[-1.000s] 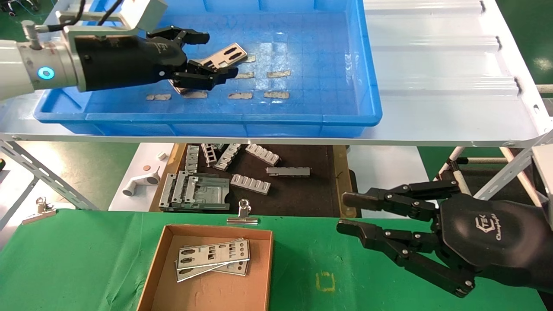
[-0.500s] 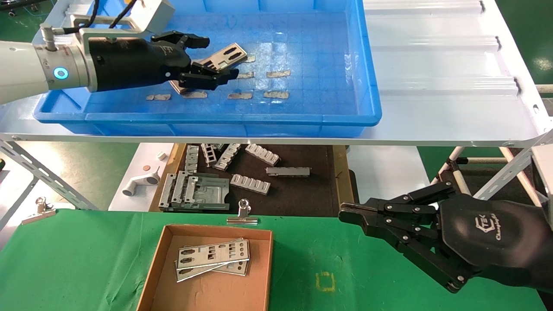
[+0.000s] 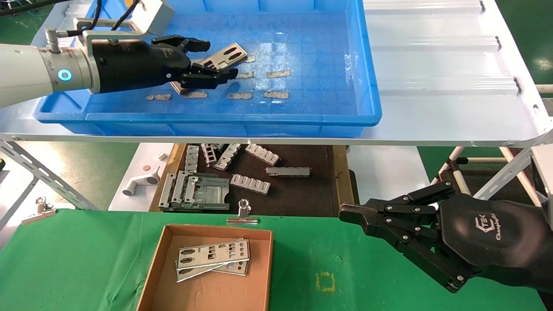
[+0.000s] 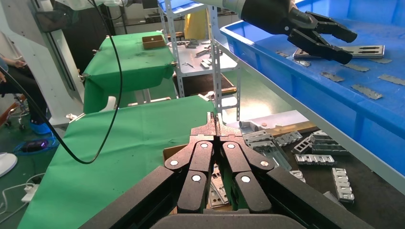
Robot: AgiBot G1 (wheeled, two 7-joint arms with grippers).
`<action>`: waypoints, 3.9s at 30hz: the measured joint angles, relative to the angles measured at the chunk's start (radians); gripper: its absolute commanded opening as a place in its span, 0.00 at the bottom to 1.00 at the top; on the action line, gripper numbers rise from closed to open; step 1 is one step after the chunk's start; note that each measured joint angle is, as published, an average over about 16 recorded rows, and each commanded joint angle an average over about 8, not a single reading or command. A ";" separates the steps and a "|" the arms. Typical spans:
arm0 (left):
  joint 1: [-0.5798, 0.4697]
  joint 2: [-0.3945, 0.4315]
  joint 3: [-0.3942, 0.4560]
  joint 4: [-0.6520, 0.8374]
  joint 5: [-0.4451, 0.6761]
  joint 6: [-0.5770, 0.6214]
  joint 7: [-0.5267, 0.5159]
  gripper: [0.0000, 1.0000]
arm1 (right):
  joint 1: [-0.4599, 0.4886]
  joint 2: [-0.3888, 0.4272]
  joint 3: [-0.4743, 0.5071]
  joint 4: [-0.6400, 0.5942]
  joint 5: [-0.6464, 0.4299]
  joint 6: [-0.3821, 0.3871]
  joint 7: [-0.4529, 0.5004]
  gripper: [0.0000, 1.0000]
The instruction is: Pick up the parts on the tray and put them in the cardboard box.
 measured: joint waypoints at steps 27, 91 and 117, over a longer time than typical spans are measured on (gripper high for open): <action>-0.010 0.010 -0.003 0.020 -0.004 -0.052 0.011 0.00 | 0.000 0.000 0.000 0.000 0.000 0.000 0.000 0.00; 0.480 -0.331 0.458 -0.812 -0.168 0.093 0.063 0.02 | 0.000 0.000 0.000 0.000 0.000 0.000 0.000 0.00; 0.488 -0.251 0.449 -0.601 -0.192 0.109 0.113 1.00 | 0.000 0.000 0.000 0.000 0.000 0.000 0.000 0.00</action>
